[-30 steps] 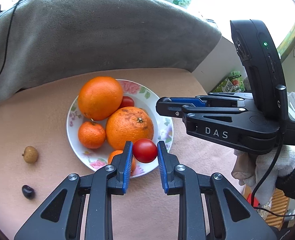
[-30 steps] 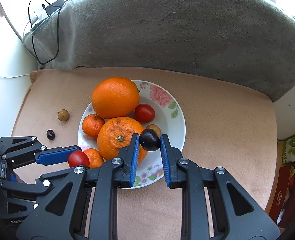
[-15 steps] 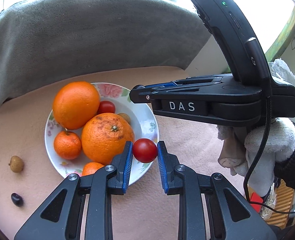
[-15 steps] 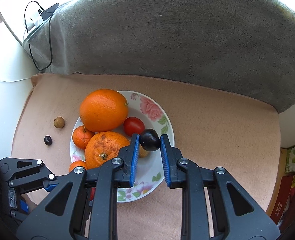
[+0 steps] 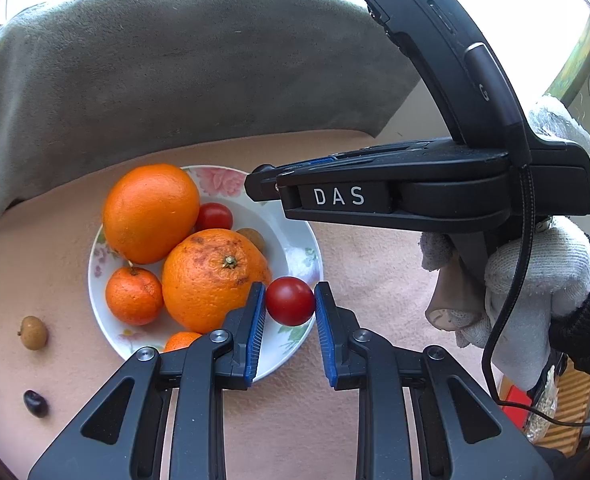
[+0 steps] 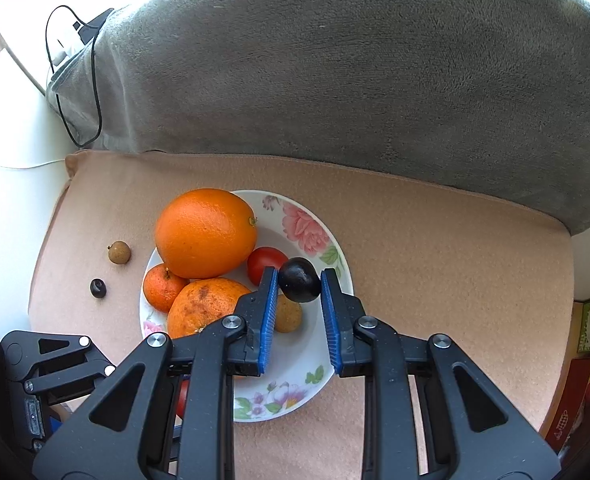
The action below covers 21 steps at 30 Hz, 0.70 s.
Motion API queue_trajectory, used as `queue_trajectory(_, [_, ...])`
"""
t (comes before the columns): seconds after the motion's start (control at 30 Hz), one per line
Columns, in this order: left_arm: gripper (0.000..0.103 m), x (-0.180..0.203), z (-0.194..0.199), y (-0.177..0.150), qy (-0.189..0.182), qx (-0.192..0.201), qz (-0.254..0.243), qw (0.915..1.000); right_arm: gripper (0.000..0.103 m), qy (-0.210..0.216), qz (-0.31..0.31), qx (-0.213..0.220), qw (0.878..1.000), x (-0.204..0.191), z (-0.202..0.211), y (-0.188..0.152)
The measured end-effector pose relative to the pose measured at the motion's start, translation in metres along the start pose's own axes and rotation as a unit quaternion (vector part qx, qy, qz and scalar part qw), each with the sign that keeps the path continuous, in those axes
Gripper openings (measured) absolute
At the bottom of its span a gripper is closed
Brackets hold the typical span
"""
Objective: Organize fruits
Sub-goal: 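Lower tomato and plum onto the plate and open both grippers, then withdraw both grippers from the plate toward the last plum and kiwi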
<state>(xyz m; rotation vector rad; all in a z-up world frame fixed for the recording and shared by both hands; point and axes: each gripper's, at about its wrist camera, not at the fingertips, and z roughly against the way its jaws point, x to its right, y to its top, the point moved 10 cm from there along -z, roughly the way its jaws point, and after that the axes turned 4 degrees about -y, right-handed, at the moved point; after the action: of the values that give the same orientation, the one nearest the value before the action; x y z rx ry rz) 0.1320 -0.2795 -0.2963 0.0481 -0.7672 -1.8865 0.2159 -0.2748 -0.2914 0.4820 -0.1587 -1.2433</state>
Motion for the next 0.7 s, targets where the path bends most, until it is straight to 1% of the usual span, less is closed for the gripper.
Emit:
queue_trajectory(0.03, [0.025,-0.001,0.0,0.0,0.0,-0.001,0.001,1.0,0.023,-0.001,-0.001,0.001,1.0,0.001,0.001,0.0])
queue_trajectory(0.07, [0.032,-0.001,0.0,-0.001,0.001,-0.001,0.002,1.0,0.023,0.0,-0.002,0.001,1.0,0.001,0.002,0.0])
queue_trajectory(0.1, [0.034,-0.002,0.001,-0.002,0.002,-0.001,0.001,1.0,0.024,0.0,-0.004,0.002,1.0,0.002,0.003,0.0])
queue_trajectory(0.13, [0.035,-0.002,0.002,-0.002,0.003,-0.001,0.001,1.0,0.029,0.0,-0.007,0.003,1.0,0.003,0.004,-0.001])
queue_trajectory(0.2, [0.035,-0.004,0.003,-0.002,0.006,0.0,0.0,1.0,0.052,0.0,-0.011,0.01,1.0,0.002,0.006,0.002])
queue_trajectory(0.23, [0.037,-0.005,0.003,-0.003,0.008,0.0,0.001,1.0,0.054,0.001,-0.012,0.014,1.0,0.0,0.006,0.004])
queue_trajectory(0.27, [0.042,-0.006,0.003,-0.003,0.01,0.0,0.002,1.0,0.055,0.0,-0.011,0.015,1.0,0.0,0.007,0.004])
queue_trajectory(0.33, [0.047,-0.007,0.004,-0.005,0.011,0.001,0.007,0.9999,0.058,-0.004,-0.009,0.015,1.0,-0.001,0.008,0.004])
queue_trajectory(0.4, [0.048,-0.008,0.006,-0.006,0.011,0.001,0.01,0.9999,0.069,-0.01,-0.006,0.016,1.0,-0.001,0.009,0.003])
queue_trajectory(0.47, [0.058,-0.011,0.008,-0.007,0.013,0.0,0.012,0.9998,0.074,-0.016,-0.005,0.021,1.0,-0.001,0.013,0.004])
queue_trajectory(0.5, [0.06,-0.011,0.009,-0.008,0.014,0.001,0.013,0.9998,0.078,-0.019,-0.006,0.022,1.0,0.0,0.014,0.004])
queue_trajectory(0.57, [0.06,-0.011,0.011,-0.009,0.015,-0.001,0.011,0.9998,0.082,-0.02,-0.012,0.025,0.999,0.0,0.016,0.004])
queue_trajectory(0.6, [0.061,-0.011,0.012,-0.01,0.016,-0.002,0.01,0.9998,0.082,-0.019,-0.014,0.026,0.999,0.001,0.017,0.005])
queue_trajectory(0.67, [0.066,-0.013,0.012,-0.01,0.019,-0.002,0.011,0.9998,0.082,-0.021,-0.019,0.026,0.999,0.001,0.018,0.005])
queue_trajectory(0.7, [0.066,-0.013,0.013,-0.01,0.019,-0.001,0.012,0.9997,0.082,-0.021,-0.021,0.025,0.999,0.001,0.018,0.004])
